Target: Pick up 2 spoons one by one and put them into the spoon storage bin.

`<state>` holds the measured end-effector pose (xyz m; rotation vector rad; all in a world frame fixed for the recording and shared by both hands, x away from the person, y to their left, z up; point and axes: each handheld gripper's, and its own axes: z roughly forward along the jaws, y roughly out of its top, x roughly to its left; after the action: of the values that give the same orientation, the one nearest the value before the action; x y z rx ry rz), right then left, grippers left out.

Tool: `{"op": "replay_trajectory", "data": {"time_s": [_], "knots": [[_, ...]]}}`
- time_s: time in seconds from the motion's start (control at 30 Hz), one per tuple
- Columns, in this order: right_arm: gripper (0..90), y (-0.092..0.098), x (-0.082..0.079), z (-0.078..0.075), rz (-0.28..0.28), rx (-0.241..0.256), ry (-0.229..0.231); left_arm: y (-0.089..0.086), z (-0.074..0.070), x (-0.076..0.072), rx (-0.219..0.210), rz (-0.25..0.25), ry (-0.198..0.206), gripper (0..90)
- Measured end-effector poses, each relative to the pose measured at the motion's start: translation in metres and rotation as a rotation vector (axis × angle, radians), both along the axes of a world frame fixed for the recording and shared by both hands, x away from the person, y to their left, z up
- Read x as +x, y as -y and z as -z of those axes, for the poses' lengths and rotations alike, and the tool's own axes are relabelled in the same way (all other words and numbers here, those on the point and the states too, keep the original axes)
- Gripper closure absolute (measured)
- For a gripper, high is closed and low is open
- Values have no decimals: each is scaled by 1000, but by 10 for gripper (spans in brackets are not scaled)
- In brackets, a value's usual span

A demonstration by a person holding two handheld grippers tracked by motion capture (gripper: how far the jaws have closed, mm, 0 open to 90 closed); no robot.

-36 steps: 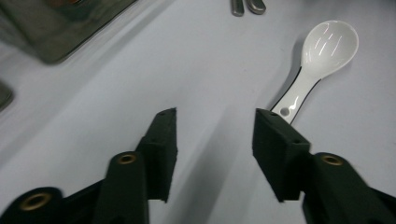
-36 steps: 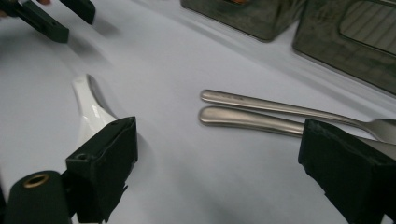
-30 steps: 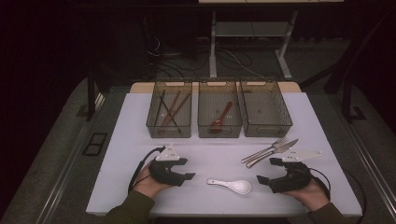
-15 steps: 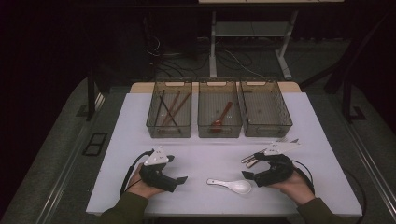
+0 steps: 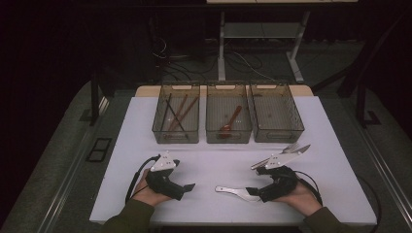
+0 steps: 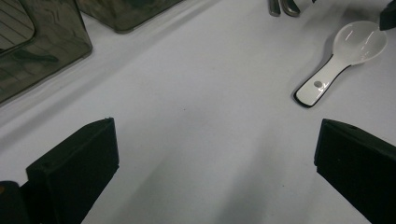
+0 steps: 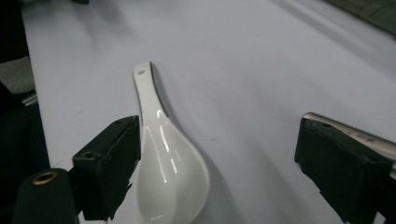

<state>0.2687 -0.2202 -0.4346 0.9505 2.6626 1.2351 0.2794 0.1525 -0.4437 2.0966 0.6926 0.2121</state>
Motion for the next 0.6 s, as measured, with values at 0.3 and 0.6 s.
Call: {"op": "replay_trajectory", "data": {"time_s": [0.3,0.6], "knots": [[245,-2,-7,7,-46,-25,-31,2,1,-1,13,14,-7,0],[409,-3,-7,9,-89,-29,-57,3,1,-1,16,24,-9,0]]}}
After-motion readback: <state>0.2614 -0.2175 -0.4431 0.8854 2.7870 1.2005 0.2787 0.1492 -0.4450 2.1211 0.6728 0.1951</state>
